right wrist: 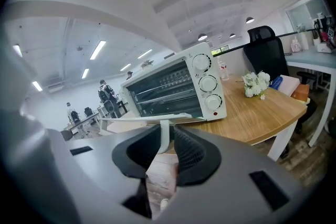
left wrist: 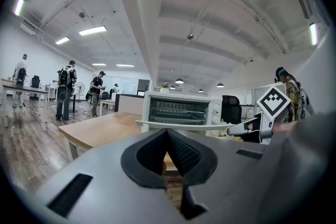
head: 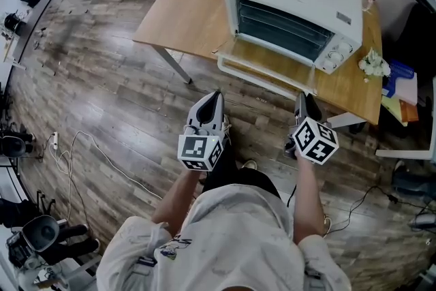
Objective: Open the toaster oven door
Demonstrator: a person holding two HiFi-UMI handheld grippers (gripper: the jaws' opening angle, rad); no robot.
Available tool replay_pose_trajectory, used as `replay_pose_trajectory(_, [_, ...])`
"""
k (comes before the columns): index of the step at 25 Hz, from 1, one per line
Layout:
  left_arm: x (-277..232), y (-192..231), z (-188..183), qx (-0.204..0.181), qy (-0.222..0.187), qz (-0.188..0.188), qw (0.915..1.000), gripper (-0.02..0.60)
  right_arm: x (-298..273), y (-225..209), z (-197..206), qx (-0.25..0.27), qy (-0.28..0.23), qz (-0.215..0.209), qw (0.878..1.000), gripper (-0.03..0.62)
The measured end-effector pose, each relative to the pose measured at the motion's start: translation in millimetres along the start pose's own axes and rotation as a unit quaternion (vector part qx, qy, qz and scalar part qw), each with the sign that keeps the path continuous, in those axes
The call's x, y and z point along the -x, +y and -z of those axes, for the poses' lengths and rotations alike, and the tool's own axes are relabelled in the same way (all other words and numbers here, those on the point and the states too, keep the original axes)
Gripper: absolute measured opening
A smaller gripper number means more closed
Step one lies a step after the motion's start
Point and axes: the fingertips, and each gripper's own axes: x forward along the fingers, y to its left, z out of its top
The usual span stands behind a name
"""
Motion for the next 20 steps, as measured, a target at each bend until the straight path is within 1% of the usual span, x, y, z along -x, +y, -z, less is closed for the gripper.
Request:
replay_pose_trajectory(5, [-1.2, -3.5, 4.2, -0.002, 0.004, 0.004, 1.0, 0.01, 0.4, -1.9, 13.6, 0.028, 0.009, 0.023, 0.999, 0.098])
replay_pose_trajectory(14, [-4.0, -2.4, 15.4, -0.007, 0.019, 0.008, 0.9998, 0.011, 0.9, -6.7, 39.1, 0.045, 0.013, 0.048, 0.998, 0.098])
replay_pose_trajectory(20, [-6.8, -0.5, 26.0, -0.01, 0.033, 0.012, 0.9993, 0.011, -0.4, -9.8, 54.1, 0.068, 0.018, 0.069, 0.995, 0.097])
